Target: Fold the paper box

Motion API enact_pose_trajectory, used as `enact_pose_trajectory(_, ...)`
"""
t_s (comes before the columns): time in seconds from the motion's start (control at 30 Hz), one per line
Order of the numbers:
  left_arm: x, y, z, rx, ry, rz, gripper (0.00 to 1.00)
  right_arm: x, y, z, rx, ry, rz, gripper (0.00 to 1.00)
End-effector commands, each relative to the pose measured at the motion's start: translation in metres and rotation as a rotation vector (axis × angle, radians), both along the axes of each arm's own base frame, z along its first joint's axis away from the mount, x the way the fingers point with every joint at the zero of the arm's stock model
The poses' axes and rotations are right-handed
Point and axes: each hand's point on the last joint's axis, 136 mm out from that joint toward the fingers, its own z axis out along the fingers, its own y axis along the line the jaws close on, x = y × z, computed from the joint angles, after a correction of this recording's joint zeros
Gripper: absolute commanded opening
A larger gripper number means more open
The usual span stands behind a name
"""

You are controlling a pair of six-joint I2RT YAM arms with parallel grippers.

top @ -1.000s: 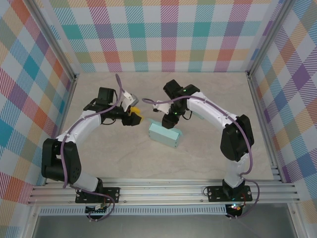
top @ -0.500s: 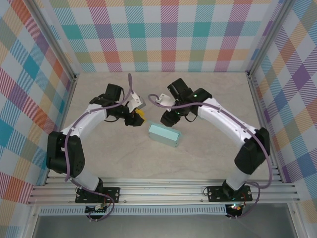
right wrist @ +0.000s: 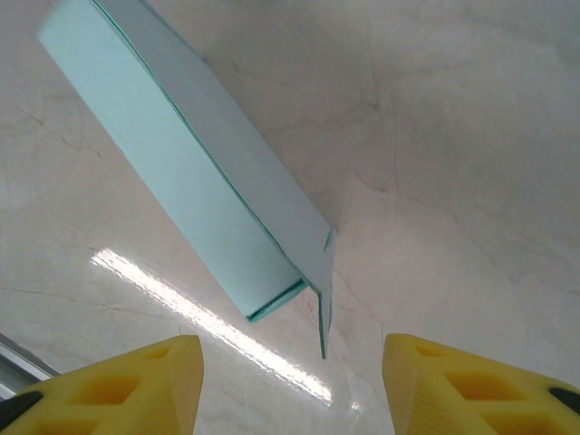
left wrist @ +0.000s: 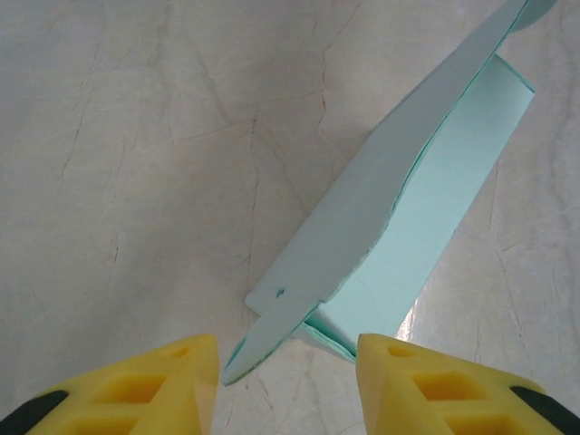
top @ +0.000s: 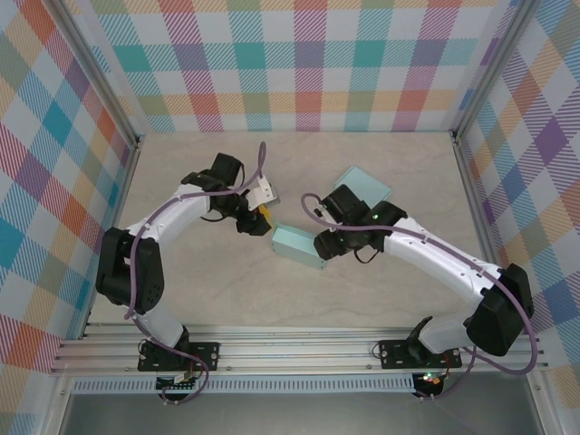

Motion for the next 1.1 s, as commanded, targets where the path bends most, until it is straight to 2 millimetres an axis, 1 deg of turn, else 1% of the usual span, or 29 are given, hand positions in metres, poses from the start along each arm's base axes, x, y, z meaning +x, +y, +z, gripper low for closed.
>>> enact_pose_trajectory(0.0, -0.002, -0.005, 0.0, 0.024, 0.006, -0.03, 0.39, 0.002, 0.003, 0.006, 0.054, -0.03, -0.089, 0.55)
enact_pose_trajectory(0.1, -0.004, -0.007, -0.002, 0.03, 0.014, -0.038, 0.38, 0.003, 0.003, 0.0, 0.04, -0.024, -0.102, 0.55)
enact_pose_trajectory(0.17, -0.005, -0.009, -0.002, 0.03, 0.013, -0.044, 0.37, 0.006, 0.001, -0.004, 0.024, -0.025, -0.116, 0.54)
enact_pose_trajectory(0.23, -0.003, -0.01, -0.003, 0.031, 0.012, -0.037, 0.32, 0.009, 0.0, -0.007, 0.011, -0.033, -0.124, 0.5)
enact_pose_trajectory(0.43, -0.002, -0.011, -0.005, 0.039, 0.025, -0.024, 0.23, 0.013, -0.002, -0.014, -0.019, -0.037, -0.139, 0.3)
enact_pose_trajectory(0.5, -0.001, -0.011, -0.005, 0.041, 0.031, -0.014, 0.17, 0.014, 0.0, -0.016, -0.017, -0.034, -0.142, 0.23)
enact_pose_trajectory(0.63, -0.002, -0.012, -0.005, 0.041, 0.053, 0.014, 0.07, 0.016, 0.005, -0.018, -0.002, -0.028, -0.142, 0.05)
enact_pose_trajectory(0.67, -0.003, -0.013, -0.004, 0.04, 0.061, 0.021, 0.04, 0.017, 0.006, -0.018, 0.001, -0.029, -0.144, 0.02)
enact_pose_trajectory(0.7, -0.003, -0.014, -0.004, 0.039, 0.07, 0.031, 0.03, 0.018, 0.007, -0.018, 0.004, -0.03, -0.144, 0.0)
enact_pose_trajectory(0.77, -0.001, -0.014, -0.002, 0.039, 0.077, 0.075, 0.0, 0.02, 0.009, -0.016, 0.015, -0.038, -0.151, 0.0)
enact_pose_trajectory(0.87, 0.008, -0.014, 0.002, 0.039, 0.076, 0.185, 0.0, 0.024, 0.011, -0.012, 0.028, -0.05, -0.17, 0.0)
enact_pose_trajectory(1.03, 0.018, -0.02, 0.015, -0.057, 0.179, 0.429, 0.0, 0.035, 0.015, -0.005, 0.068, -0.077, -0.238, 0.0)
enact_pose_trajectory(1.07, 0.023, -0.018, 0.013, -0.073, 0.191, 0.514, 0.0, 0.038, 0.015, -0.003, 0.075, -0.085, -0.26, 0.0)
